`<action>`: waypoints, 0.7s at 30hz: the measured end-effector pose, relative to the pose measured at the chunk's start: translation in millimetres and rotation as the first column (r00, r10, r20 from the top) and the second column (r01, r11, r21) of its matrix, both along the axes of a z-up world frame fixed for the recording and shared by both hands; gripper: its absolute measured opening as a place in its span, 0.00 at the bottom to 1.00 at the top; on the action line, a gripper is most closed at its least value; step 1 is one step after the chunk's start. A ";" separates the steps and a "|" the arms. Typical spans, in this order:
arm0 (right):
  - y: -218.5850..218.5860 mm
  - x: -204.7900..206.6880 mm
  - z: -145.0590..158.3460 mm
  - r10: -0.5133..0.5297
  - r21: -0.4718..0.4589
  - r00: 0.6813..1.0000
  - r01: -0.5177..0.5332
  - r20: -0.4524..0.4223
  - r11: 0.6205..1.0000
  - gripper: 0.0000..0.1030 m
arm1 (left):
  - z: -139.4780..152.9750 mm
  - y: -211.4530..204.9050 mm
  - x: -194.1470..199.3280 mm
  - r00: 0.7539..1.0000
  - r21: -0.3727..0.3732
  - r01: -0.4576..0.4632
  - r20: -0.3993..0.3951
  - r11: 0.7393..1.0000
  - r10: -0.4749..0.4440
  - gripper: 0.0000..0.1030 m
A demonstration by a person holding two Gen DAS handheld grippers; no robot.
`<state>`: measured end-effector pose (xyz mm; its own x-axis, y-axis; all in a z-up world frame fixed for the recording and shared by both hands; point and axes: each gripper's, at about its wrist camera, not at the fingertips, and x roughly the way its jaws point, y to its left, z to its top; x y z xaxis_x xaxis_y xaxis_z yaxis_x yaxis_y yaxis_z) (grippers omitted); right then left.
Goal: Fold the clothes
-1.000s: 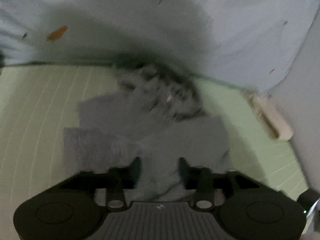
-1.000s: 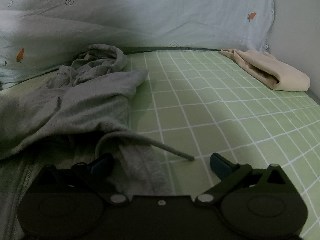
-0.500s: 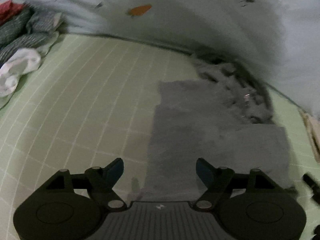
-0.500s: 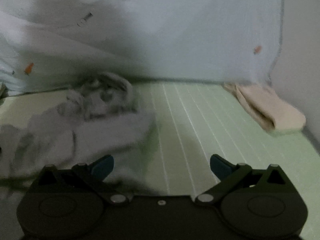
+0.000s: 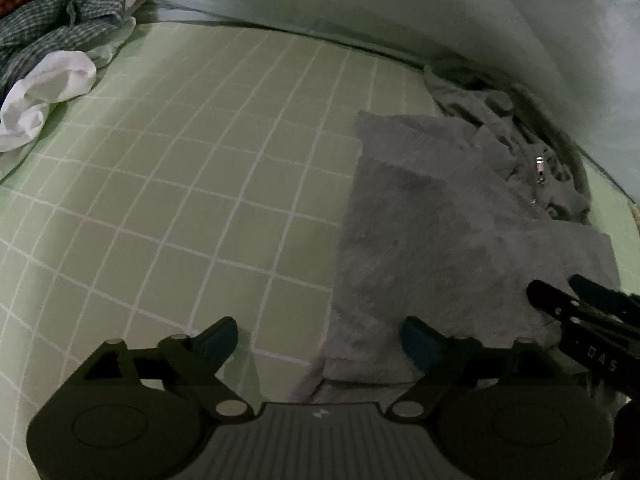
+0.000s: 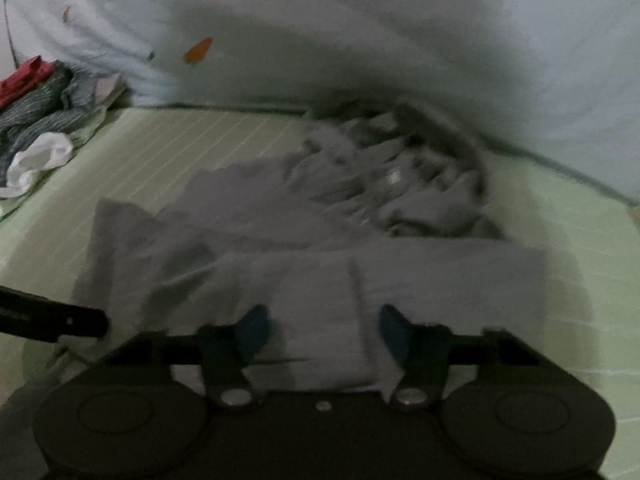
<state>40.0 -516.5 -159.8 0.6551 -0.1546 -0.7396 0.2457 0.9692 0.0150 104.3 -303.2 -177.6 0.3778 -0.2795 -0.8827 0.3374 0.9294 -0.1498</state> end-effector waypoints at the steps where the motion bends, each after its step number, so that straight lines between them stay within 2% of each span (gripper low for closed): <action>1: -0.6 1.5 -1.7 0.001 0.013 1.000 -0.001 -0.001 1.000 0.48 | -0.5 -0.5 0.1 1.000 0.004 0.001 -0.001 1.000 -0.001 0.88; 4: -3.8 0.5 -1.4 -0.005 0.025 1.000 0.005 -0.001 1.000 0.33 | -0.8 -2.5 0.1 1.000 0.010 0.006 -0.001 1.000 -0.006 0.88; 5: -5.1 -0.8 -0.7 -0.006 0.030 1.000 0.006 -0.003 1.000 0.21 | -0.4 -3.6 -0.1 1.000 0.013 0.010 0.000 1.000 -0.010 0.88; 6: -6.4 -4.6 1.2 -0.010 0.033 1.000 0.010 -0.002 0.999 0.15 | 0.2 -4.6 -0.6 1.000 0.017 0.014 0.003 1.000 -0.014 0.88; 8: -10.2 -8.8 5.2 -0.007 0.057 1.000 0.005 0.022 0.998 0.10 | 2.4 -7.2 -1.8 1.000 0.021 0.024 0.011 0.999 -0.025 0.88; 13: -19.3 -31.7 27.0 -0.058 0.043 0.992 0.053 0.108 0.998 0.09 | 13.4 -14.7 -4.8 0.997 0.016 0.052 0.049 0.999 -0.052 0.88; 16: -33.3 -47.9 40.7 -0.128 0.033 0.982 0.125 0.140 0.992 0.09 | 18.3 -20.9 -6.3 0.995 0.017 0.070 0.067 0.997 -0.071 0.88; 19: -49.9 -60.2 45.9 -0.201 0.006 0.970 0.202 0.139 0.979 0.09 | 16.8 -29.7 -8.6 0.992 0.028 0.102 0.070 0.994 -0.104 0.88; 21: -61.7 -64.4 38.9 -0.246 0.007 0.964 0.247 0.099 0.969 0.09 | 12.5 -34.7 -11.8 0.990 0.047 0.123 0.061 0.991 -0.126 0.88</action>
<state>-24.4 -578.2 -120.9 0.6659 -0.3245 -0.6718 0.4746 0.8790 0.0459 92.5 -337.9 -165.1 0.3986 -0.2898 -0.8701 0.4585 0.8846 -0.0846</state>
